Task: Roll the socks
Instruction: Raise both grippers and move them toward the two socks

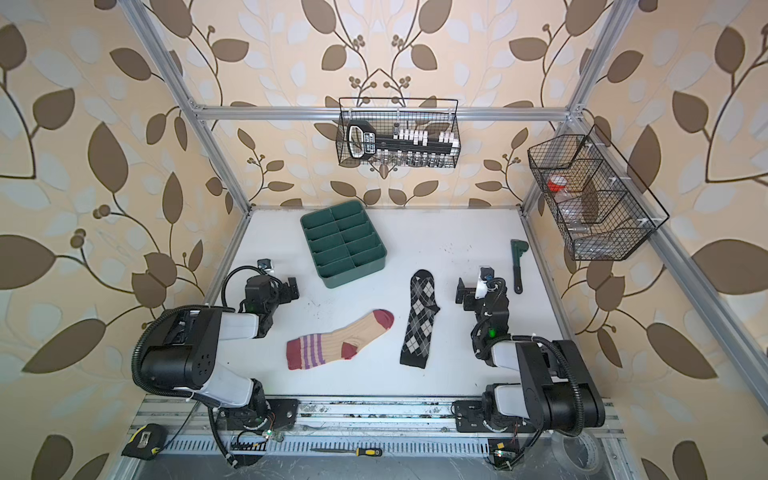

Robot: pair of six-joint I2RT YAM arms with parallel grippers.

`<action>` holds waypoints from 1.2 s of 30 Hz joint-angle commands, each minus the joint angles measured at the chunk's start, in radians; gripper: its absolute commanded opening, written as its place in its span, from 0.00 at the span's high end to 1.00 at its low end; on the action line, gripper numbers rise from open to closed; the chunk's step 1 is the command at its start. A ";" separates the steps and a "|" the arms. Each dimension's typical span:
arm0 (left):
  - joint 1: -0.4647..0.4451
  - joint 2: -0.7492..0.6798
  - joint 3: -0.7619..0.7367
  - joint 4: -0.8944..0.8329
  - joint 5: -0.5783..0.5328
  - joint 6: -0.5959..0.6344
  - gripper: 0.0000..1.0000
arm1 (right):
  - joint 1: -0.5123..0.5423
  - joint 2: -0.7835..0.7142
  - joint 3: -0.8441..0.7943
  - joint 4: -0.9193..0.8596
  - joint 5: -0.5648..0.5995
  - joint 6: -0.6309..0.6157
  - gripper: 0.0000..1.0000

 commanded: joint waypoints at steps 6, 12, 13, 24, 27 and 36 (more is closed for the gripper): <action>-0.003 -0.020 0.036 -0.008 0.012 0.008 0.01 | -0.001 -0.001 0.012 0.026 0.005 0.005 0.00; -0.007 -0.030 0.029 -0.007 0.006 0.009 0.01 | -0.049 0.000 0.012 0.028 -0.101 0.020 0.00; -0.010 -0.032 0.028 -0.007 0.000 0.009 0.01 | -0.048 0.001 0.010 0.032 -0.101 0.020 0.00; -0.097 -0.363 0.178 -0.306 0.129 0.022 0.01 | -0.054 -0.372 0.113 -0.292 -0.107 0.102 0.00; -0.124 -0.457 0.286 -0.404 0.137 -0.094 0.01 | -0.059 -0.446 0.204 -0.418 0.005 0.295 0.00; -0.408 -0.550 0.466 -0.714 0.302 0.027 0.01 | -0.006 -0.410 0.412 -0.516 -0.200 0.217 0.03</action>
